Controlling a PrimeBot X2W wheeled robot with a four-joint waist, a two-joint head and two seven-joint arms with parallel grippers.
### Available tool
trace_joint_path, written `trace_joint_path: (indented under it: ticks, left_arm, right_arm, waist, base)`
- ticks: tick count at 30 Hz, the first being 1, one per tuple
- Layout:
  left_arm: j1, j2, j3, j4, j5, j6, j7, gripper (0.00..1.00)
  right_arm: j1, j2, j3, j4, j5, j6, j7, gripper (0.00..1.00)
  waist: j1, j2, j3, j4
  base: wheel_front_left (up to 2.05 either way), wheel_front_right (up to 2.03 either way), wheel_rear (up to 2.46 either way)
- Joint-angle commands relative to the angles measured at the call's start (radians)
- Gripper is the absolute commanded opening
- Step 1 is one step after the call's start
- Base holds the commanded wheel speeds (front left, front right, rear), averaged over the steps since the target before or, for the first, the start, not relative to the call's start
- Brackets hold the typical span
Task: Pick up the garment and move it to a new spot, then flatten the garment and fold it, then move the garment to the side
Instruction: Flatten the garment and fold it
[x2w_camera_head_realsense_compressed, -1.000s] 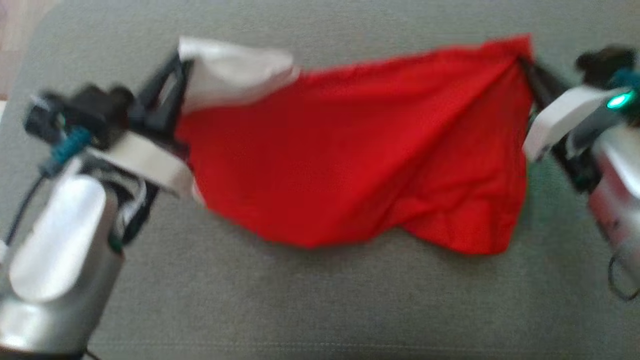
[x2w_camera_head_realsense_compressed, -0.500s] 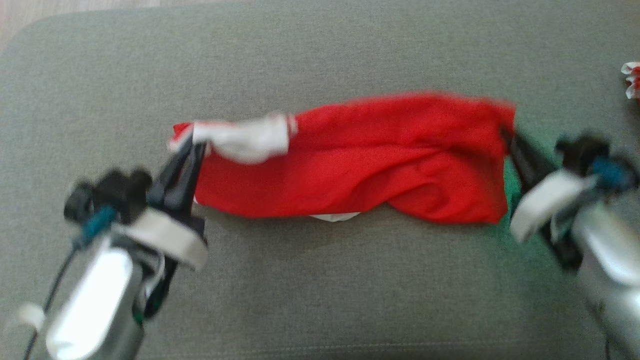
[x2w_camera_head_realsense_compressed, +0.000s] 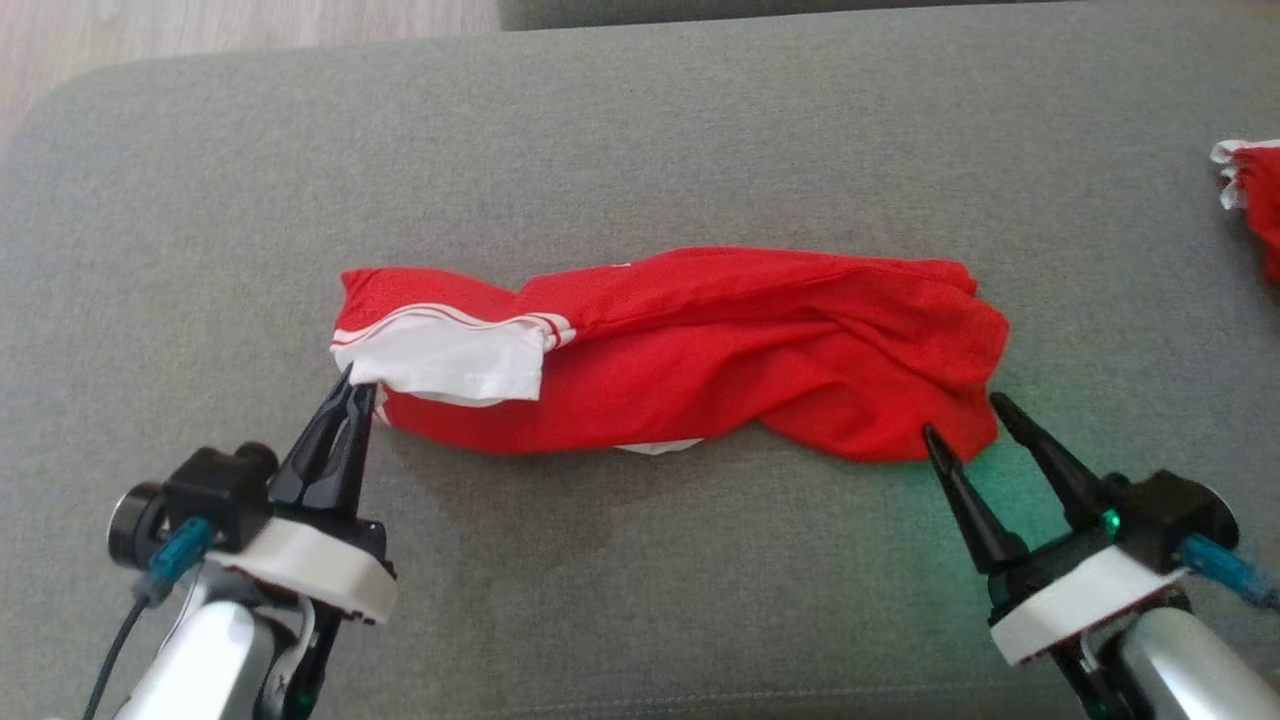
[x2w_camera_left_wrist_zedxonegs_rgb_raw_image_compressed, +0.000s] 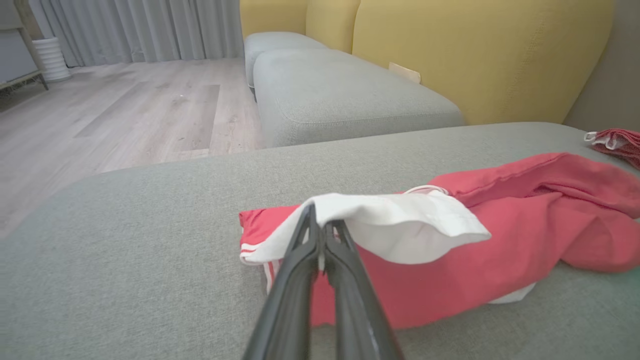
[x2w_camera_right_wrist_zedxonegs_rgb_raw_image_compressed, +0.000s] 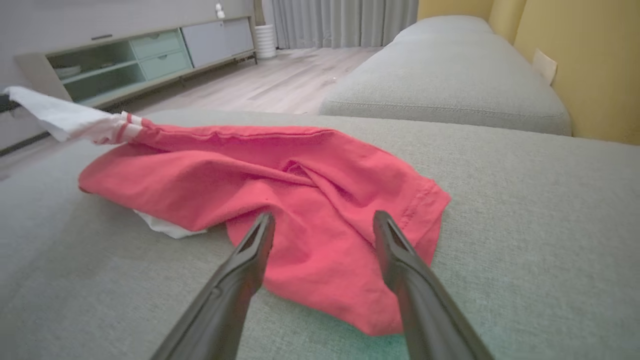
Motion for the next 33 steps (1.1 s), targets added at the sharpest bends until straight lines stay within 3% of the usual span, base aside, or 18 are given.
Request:
trace_joint_path:
  ticks: [1, 10, 20, 33]
  left_arm:
    - [-0.021, 0.031, 0.048, -0.035, -0.004, 0.008, -0.009, 0.0]
    - [-0.014, 0.039, 0.038, -0.061, 0.001, 0.016, -0.003, 0.0]
    - [-0.052, 0.044, 0.009, -0.07, 0.015, 0.005, 0.022, 0.0]
    - [-0.086, 0.053, -0.007, -0.074, 0.026, 0.007, 0.038, 0.0]
  right_arm:
    - [0.004, -0.003, -0.015, -0.043, 0.042, -0.001, -0.013, 1.0]
    - [-0.102, 0.012, -0.091, 0.032, 0.224, -0.001, 0.104, 1.0]
    - [-0.268, -0.033, -0.03, 0.189, 0.507, -0.001, 0.325, 1.0]
    - [-0.303, -0.088, 0.025, 0.23, 0.704, -0.001, 0.347, 0.99]
  waist:
    - [0.0, 0.0, -0.007, -0.008]
    - [0.0, 0.0, 0.002, -0.014]
    - [0.0, 0.0, 0.027, 0.034]
    - [0.0, 0.0, 0.05, 0.052]
  base:
    - [0.0, 0.0, 0.0]
    - [0.0, 0.0, 0.0]
    - [0.0, 0.0, 0.0]
    - [0.0, 0.0, 0.0]
